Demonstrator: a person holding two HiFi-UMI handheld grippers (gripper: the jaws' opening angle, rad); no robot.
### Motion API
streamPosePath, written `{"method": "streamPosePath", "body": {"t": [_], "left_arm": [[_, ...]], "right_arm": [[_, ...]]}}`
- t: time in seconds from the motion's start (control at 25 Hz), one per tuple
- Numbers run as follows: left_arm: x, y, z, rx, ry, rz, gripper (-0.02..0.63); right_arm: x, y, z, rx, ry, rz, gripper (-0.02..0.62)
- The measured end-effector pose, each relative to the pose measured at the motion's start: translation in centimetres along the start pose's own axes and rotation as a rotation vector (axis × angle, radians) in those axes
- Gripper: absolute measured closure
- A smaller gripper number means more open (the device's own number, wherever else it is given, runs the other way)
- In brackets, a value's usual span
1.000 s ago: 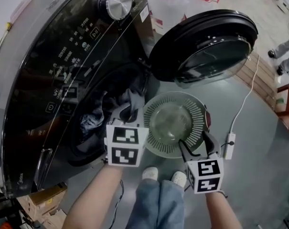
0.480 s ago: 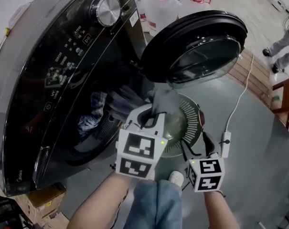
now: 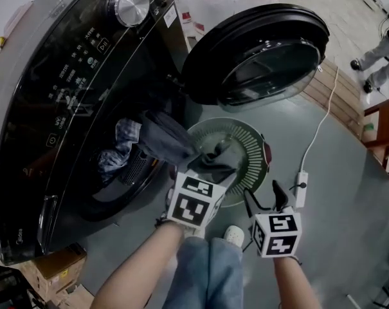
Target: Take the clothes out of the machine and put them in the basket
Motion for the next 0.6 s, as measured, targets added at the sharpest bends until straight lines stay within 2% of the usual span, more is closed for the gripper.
{"method": "streamPosePath", "body": {"t": [0.2, 0.44, 0.6], "left_arm": [[0.9, 2.0, -0.3, 0.067, -0.066, -0.066, 0.221], [4.7, 3.8, 0.2, 0.084, -0.125, -0.041, 0.221], [8.1, 5.0, 0.4, 0.108, -0.192, -0.067, 0.221]], "right_arm": [[0.3, 0.4, -0.3, 0.018, -0.003, 0.006, 0.282], [1.2, 0.6, -1.3, 0.032, -0.001, -0.001, 0.284], [2.4, 0.6, -2.2, 0.039, -0.005, -0.003, 0.284]]}}
Point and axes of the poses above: the fingertips, and each gripper's own axes: z backward along the fingers, x to its left, y out of its underside, the point moved 7 cm from there along z, backward along the fingers, and after that the axes turned 8 degrees about -z, right-handed, at the moved point
